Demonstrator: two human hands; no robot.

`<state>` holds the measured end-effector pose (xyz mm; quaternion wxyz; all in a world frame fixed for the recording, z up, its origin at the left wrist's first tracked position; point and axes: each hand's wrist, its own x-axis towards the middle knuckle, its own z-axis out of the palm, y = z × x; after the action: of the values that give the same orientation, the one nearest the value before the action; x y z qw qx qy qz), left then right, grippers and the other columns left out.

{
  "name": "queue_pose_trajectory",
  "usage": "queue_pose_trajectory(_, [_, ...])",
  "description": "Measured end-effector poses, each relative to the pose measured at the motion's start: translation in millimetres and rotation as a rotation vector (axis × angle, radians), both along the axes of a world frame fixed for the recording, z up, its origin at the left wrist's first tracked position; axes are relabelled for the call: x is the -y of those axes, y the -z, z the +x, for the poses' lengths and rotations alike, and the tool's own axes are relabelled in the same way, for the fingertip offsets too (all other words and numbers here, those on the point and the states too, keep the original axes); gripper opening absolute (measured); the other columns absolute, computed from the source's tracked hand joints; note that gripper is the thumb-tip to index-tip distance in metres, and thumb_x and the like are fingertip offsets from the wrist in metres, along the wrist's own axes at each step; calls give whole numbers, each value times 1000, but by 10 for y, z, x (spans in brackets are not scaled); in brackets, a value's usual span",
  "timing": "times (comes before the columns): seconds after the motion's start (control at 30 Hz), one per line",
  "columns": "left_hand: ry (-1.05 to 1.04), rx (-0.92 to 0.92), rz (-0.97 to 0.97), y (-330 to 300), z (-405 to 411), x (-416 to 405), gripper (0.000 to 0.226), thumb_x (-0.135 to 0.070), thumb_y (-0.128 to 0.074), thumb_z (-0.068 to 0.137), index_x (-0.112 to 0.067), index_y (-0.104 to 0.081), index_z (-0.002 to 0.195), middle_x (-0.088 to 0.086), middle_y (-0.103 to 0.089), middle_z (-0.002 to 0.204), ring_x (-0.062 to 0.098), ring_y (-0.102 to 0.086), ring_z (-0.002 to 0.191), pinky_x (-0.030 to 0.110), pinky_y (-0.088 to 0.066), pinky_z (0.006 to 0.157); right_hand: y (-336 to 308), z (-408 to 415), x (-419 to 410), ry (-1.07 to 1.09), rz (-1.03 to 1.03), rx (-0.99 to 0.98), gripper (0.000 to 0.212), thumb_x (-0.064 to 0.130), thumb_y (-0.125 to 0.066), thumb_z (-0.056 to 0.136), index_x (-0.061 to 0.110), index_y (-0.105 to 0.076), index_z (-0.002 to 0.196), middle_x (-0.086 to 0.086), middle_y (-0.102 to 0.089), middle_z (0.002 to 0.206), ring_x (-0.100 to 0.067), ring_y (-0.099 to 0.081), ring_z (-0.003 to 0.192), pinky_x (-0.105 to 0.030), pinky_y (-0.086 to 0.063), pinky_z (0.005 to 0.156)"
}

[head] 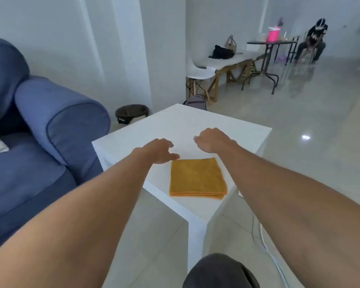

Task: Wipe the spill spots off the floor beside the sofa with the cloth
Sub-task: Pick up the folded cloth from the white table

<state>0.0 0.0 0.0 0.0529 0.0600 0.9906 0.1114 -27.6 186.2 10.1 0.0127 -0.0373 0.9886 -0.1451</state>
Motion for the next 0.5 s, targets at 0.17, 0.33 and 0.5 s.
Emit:
queue_pose_trajectory(0.17, [67,64,-99,237,-78,-286,55,-36,-58,94,-17,-46,144,4,-49,145,26,-44,135,39,-36,112,396,51,-250,-6,-45,144,48,48,-41,93,18,-63,123,-4,-59,133,-28,-54,121,-43,-47,99])
queue_pose_trajectory(0.33, [59,12,-135,154,-104,-390,32,-26,-62,93,-7,-68,118,10,-68,115,27,-62,108,30,-44,83,380,27,-256,-102,-112,142,45,48,-59,87,31,-59,129,2,-51,145,-24,-45,134,-46,-38,110])
queue_pose_trajectory(0.5, [44,-25,-123,-104,48,-198,30,-23,-59,95,-7,-64,120,11,-66,118,27,-60,107,28,-42,82,121,74,-5,-210,-88,108,33,29,-69,85,26,-67,118,-2,-62,127,-24,-55,120,-40,-47,102])
